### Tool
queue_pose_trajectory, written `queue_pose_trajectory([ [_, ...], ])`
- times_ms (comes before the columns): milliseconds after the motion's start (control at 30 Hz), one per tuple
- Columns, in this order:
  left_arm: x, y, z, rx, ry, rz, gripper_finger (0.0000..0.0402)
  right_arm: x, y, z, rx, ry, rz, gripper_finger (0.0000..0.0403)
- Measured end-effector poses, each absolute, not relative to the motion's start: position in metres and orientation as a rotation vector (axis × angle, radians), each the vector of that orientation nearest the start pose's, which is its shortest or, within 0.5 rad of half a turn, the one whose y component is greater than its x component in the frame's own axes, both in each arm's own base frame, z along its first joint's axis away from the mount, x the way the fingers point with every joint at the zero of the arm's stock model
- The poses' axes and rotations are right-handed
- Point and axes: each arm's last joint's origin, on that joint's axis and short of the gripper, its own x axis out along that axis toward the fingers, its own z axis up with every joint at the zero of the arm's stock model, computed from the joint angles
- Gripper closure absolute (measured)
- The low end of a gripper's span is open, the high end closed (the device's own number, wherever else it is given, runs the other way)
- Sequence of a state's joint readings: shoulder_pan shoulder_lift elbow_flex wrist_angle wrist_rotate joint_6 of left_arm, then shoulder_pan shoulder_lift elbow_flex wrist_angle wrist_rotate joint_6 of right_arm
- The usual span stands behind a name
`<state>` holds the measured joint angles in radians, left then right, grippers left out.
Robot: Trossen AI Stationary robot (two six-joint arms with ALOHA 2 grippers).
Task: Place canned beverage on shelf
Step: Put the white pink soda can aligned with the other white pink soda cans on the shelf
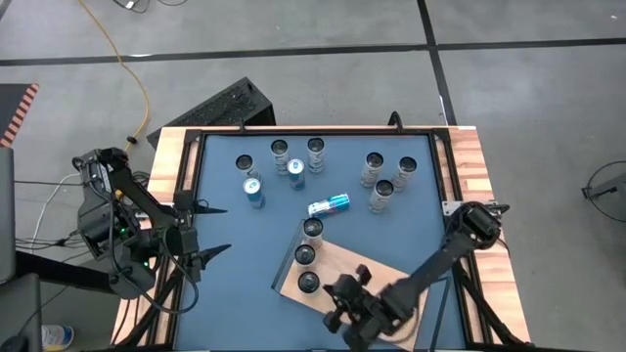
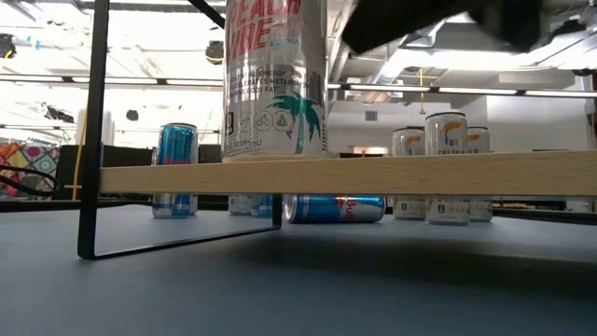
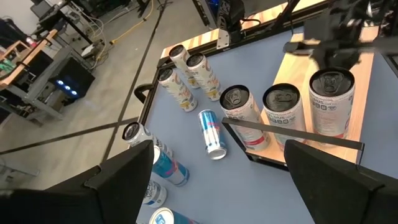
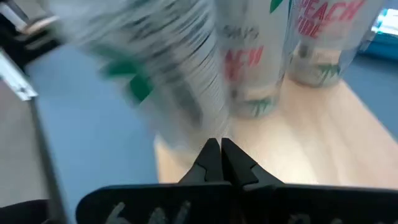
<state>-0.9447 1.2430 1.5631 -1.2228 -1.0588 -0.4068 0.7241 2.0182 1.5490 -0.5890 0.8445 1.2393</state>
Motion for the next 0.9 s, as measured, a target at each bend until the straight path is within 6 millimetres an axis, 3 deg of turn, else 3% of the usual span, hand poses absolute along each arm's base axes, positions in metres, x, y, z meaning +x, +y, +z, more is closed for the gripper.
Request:
queue_pose_trajectory([
  [167, 0.137, -0.147, 0.423, 0.363, 0.447, 0.198, 0.0054, 0.319, 0.277, 0.210, 0.476, 0.493, -0.511, 0.0403],
  [900, 0.136, -0.145, 0.422, 0.367, 0.460, 0.207, 0.0054, 0.351, 0.253, 0.213, 0.432, 0.538, -0.448, 0.0403],
])
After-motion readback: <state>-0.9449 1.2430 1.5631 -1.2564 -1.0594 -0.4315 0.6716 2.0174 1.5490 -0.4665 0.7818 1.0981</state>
